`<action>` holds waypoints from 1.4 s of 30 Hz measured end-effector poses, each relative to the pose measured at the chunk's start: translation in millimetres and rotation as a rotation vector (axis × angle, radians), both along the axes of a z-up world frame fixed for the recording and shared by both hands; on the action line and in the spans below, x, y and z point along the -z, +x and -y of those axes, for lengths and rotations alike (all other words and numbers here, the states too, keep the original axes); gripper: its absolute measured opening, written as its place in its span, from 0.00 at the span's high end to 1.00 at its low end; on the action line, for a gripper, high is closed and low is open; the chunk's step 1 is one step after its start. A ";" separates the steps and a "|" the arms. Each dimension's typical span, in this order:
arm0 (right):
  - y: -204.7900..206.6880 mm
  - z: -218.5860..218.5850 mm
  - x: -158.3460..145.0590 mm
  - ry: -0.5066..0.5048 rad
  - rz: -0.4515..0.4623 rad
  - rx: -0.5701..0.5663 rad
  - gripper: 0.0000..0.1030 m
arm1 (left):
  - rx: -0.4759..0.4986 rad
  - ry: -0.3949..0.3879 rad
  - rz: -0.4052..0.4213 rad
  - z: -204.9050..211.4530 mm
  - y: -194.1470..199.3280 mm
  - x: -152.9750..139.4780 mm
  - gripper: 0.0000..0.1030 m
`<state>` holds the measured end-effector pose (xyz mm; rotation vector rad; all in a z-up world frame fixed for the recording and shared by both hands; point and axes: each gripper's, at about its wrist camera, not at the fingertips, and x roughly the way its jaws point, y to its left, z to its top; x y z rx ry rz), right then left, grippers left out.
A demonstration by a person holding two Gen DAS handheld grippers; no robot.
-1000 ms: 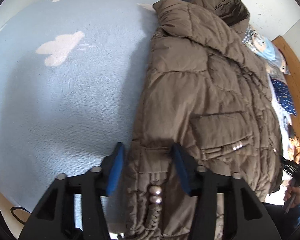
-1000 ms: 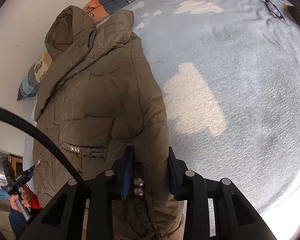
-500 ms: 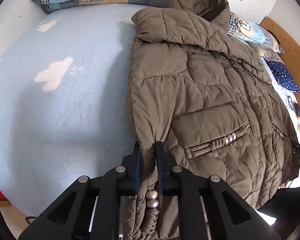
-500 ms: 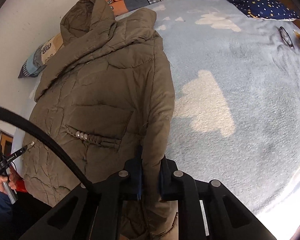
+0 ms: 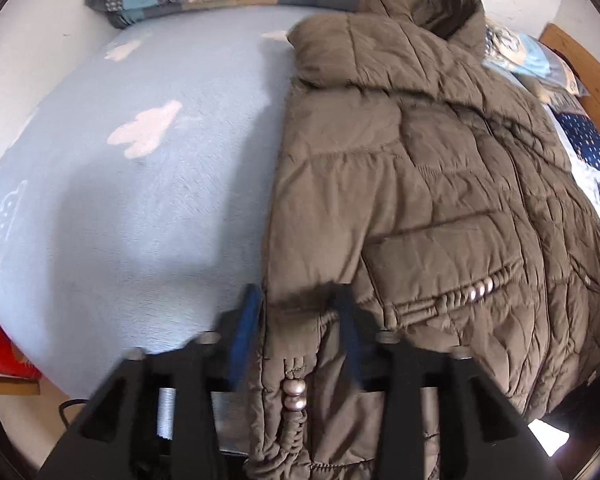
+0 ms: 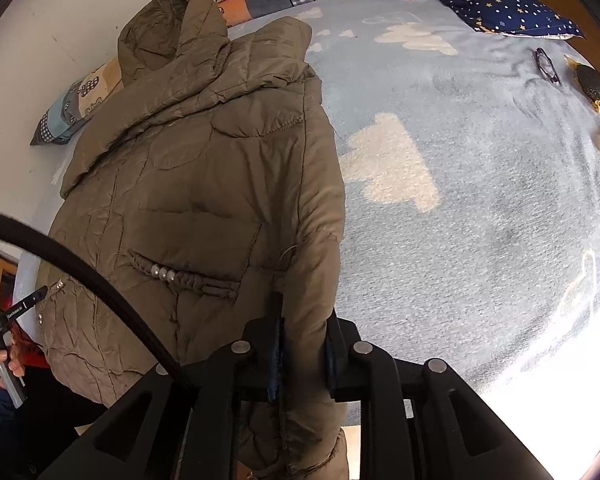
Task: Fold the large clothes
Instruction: 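Lift the hem with both grippers, fold it toward the hood, release, then grasp the hood with both grippers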
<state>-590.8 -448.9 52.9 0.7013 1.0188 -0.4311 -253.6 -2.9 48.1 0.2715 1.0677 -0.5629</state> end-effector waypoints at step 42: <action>254.9 74.1 -250.8 -0.215 0.342 -0.257 0.40 | 0.274 -0.141 0.293 266.9 127.4 -263.1 0.26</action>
